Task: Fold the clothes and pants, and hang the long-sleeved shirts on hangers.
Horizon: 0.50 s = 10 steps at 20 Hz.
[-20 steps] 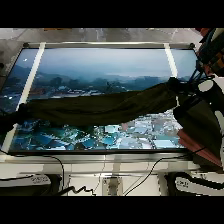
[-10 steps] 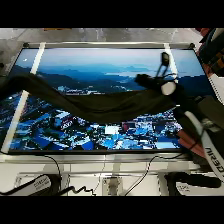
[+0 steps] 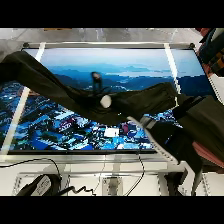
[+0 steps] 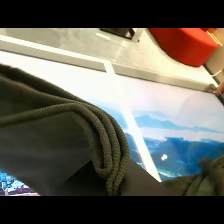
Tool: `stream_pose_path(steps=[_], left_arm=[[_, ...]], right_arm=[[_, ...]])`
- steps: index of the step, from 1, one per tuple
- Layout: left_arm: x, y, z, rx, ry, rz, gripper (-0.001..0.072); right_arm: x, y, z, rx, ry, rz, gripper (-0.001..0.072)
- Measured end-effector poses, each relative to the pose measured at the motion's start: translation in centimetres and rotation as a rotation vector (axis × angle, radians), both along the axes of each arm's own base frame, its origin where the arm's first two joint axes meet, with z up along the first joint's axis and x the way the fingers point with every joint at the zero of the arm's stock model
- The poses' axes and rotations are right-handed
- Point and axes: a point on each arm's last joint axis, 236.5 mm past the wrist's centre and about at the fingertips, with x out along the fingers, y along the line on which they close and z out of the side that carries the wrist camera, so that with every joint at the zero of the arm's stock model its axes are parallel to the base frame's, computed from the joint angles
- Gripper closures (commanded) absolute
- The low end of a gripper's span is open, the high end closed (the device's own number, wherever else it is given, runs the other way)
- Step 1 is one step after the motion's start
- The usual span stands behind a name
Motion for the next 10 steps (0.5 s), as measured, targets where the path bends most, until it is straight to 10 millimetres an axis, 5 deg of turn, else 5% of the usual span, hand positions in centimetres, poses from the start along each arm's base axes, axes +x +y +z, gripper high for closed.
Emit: stream_pose_path(steps=[3, 5, 8, 10], left_arm=[[0.3, -0.8, -0.4, -0.007, 0.011, -0.024, 0.0685], [0.8, -2.3, -1.1, -0.019, 0.028, -0.064, 0.0686], [1.7, -6.5, -3.1, -0.076, 0.096, -0.165, 0.0686], [2.1, -11.1, -5.1, -0.112, 0.162, -0.272, 0.0686]], right_arm=[[-2.8, 2.7, -0.5, -0.026, -0.002, 0.084, 0.0681], [-2.6, 2.3, -0.7, -0.061, -0.009, 0.106, 0.0681], [0.2, -1.5, -0.4, -0.135, -0.02, 0.087, 0.0681], [3.4, -6.2, 0.2, -0.193, -0.018, 0.038, 0.0681]])
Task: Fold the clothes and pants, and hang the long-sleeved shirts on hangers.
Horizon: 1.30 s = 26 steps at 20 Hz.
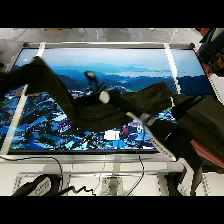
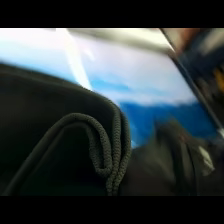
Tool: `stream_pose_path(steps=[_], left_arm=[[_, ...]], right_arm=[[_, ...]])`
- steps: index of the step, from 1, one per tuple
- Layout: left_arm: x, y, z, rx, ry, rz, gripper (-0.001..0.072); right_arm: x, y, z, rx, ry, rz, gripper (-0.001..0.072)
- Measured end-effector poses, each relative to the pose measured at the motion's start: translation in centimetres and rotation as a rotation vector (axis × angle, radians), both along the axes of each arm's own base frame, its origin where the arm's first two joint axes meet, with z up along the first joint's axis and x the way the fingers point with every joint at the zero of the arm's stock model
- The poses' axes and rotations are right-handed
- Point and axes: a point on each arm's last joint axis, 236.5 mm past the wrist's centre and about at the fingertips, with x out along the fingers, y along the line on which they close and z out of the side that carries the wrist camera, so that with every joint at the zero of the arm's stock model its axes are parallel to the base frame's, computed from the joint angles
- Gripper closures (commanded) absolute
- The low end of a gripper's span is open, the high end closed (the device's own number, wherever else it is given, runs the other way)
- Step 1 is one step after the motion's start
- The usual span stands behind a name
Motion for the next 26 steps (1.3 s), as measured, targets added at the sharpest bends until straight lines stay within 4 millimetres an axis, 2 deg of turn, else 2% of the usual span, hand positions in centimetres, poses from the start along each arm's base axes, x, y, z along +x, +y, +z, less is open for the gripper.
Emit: stream_pose_path(steps=[2, 4, 5, 7, 9, 11, 12, 14, 16, 18, 20, 22, 24, 26], left_arm=[[-0.3, -6.1, -2.7, -0.016, 0.07, -0.139, 0.0686], [-1.1, -12.8, -5.9, -0.021, 0.145, -0.263, 0.0685], [-1.7, -15.7, -7.5, -0.016, 0.174, -0.307, 0.0628], [-2.6, -20.6, -10.4, 0.003, 0.214, -0.357, -0.0013], [-3.6, -23.4, -12.2, 0.022, 0.236, -0.391, 0.0001], [-4.2, -24.0, -13.3, 0.061, 0.24, -0.413, 0.0001], [-4.1, -23.5, -13.7, 0.079, 0.248, -0.414, 0.0001], [-3.4, -20.6, -14.2, 0.113, 0.285, -0.383, 0.0002], [-2.6, -15.8, -15.4, 0.161, 0.354, -0.331, 0.0002], [-2.2, -10.1, -17.3, 0.21, 0.452, -0.258, 0.0002], [-2.9, -4.4, -19.9, 0.24, 0.564, -0.18, 0.0003], [-4.5, -0.2, -22.7, 0.234, 0.674, -0.115, 0.0003], [-6.4, 2.0, -25.5, 0.216, 0.76, -0.07, 0.0002], [-7.7, 2.3, -27.8, 0.176, 0.811, -0.043, 0.0007]], right_arm=[[3.4, -5.9, 1.1, -0.041, 0.006, -0.077, 0.0681], [6.7, -12.8, 2.5, -0.077, 0.008, -0.174, 0.0681], [7.9, -16.2, 3.2, -0.088, 0.015, -0.222, 0.0681], [9.4, -23.5, 4.3, -0.121, 0.042, -0.322, 0.0681], [9.9, -30.1, 4.7, -0.162, 0.074, -0.394, 0.068], [9.4, -36.1, 4.3, -0.223, 0.114, -0.437, 0.068], [8.9, -38.8, 3.9, -0.254, 0.136, -0.452, 0.0681], [7.5, -43.7, 3.0, -0.31, 0.188, -0.471, 0.068], [5.9, -47.3, 1.9, -0.343, 0.239, -0.479, 0.0681], [4.7, -49.4, 1.0, -0.351, 0.278, -0.483, 0.068], [3.7, -50.2, 0.0, -0.351, 0.312, -0.467, 0.068], [3.0, -49.8, -1.0, -0.336, 0.337, -0.434, 0.068], [2.7, -48.7, -1.6, -0.312, 0.344, -0.398, 0.068], [2.9, -47.1, -1.8, -0.29, 0.333, -0.362, 0.0681]])
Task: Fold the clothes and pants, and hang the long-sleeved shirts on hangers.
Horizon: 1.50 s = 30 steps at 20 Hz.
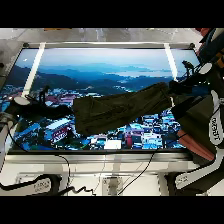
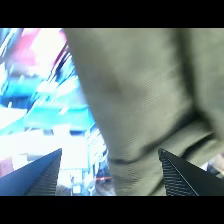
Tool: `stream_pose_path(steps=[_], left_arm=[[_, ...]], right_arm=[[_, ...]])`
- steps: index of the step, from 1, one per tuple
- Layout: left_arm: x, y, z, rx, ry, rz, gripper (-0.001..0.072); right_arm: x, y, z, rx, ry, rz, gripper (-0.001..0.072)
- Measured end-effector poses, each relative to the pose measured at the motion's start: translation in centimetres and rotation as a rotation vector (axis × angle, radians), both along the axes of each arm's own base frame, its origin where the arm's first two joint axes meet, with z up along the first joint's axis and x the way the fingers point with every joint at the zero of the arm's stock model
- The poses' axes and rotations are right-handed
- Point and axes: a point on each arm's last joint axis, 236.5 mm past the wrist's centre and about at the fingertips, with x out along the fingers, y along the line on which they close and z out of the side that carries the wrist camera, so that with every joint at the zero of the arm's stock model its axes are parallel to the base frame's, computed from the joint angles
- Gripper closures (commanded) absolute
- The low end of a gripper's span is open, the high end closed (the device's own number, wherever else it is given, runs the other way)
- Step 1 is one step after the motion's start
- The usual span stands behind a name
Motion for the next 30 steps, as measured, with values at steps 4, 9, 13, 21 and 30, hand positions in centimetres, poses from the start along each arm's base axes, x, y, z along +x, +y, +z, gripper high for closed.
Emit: stream_pose_path(steps=[4, 9, 13, 21, 30], left_arm=[[0.0, -2.8, -2.2, -0.079, 0.007, 0.038, 0.0075], [0.0, -6.3, -3.7, -0.093, 0.01, 0.008, 0.0687], [2.2, -6.8, -0.6, -0.096, -0.049, 0.03, 0.0689], [1.5, -0.3, 14.1, 0.309, -0.1, -0.126, 0.0689], [-2.9, 5.0, 22.4, 0.641, -0.063, -0.089, 0.0688]], right_arm=[[1.1, 4.1, 0.1, 0.029, -0.047, 0.066, 0.068], [1.7, 9.6, 0.4, 0.041, -0.092, 0.163, 0.068], [1.1, 13.4, 0.9, 0.053, -0.101, 0.234, 0.0681], [-0.3, 20.3, 2.4, 0.148, -0.122, 0.325, 0.0681], [-4.6, 33.9, 4.2, 0.261, -0.189, 0.518, 0.0681]])
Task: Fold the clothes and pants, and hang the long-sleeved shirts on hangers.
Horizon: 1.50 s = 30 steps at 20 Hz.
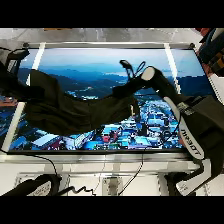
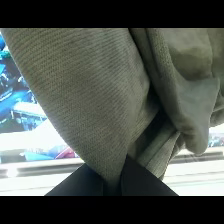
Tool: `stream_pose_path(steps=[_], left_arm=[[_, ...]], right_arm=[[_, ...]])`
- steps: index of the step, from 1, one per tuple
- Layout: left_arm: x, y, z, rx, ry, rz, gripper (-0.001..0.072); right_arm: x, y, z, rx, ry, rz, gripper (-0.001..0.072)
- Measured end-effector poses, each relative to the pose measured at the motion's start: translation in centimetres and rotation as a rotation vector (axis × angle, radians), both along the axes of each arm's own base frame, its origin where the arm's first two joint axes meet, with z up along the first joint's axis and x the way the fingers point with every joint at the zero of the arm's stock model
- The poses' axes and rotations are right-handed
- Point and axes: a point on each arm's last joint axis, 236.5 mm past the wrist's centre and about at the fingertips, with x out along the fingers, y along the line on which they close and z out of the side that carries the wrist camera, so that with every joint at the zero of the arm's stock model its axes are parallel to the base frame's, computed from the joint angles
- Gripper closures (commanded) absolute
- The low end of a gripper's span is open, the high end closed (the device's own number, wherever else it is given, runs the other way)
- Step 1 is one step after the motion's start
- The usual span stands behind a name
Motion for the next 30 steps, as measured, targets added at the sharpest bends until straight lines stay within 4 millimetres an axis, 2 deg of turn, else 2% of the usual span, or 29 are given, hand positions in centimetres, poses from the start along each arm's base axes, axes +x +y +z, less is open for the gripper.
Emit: stream_pose_path(steps=[3, 6, 11, 15, 19, 22, 25, 27, 28, 30], left_arm=[[-0.4, 0.1, 0.5, 0.016, -0.001, 0.002, 0.0688], [-0.5, 0.2, 0.6, 0.023, -0.001, 0.005, 0.0688], [-0.6, -0.5, 0.7, -0.001, -0.001, -0.007, 0.0687], [0.2, -3.5, 1.1, -0.118, -0.034, -0.061, 0.0686], [1.3, -6.6, 1.3, -0.241, -0.057, -0.107, 0.0686], [2.2, -9.4, 1.6, -0.358, -0.071, -0.142, 0.0686], [3.5, -12.0, 2.0, -0.478, -0.086, -0.163, 0.0685], [4.2, -14.0, 2.3, -0.561, -0.094, -0.19, 0.0686], [4.5, -15.2, 2.5, -0.6, -0.097, -0.216, 0.0686], [4.8, -17.5, 2.1, -0.652, -0.085, -0.262, 0.0685]], right_arm=[[-1.1, 4.3, 0.7, 0.034, -0.063, 0.038, 0.0681], [-1.7, 7.1, 1.3, 0.06, -0.115, 0.049, 0.0681], [-1.9, 9.0, 0.8, 0.068, -0.139, 0.041, 0.0682], [-2.3, 10.6, -2.6, 0.071, -0.038, -0.021, 0.0682], [-4.5, 15.4, -5.5, 0.15, 0.074, -0.074, 0.0683], [-6.6, 19.3, -5.8, 0.223, 0.103, -0.101, 0.0683], [-8.6, 21.9, -5.7, 0.264, 0.116, -0.107, 0.0682], [-9.1, 22.6, -5.6, 0.275, 0.12, -0.108, 0.0682], [-8.8, 22.3, -5.7, 0.268, 0.112, -0.111, 0.0682], [-7.0, 20.1, -5.7, 0.222, 0.078, -0.111, 0.0681]])
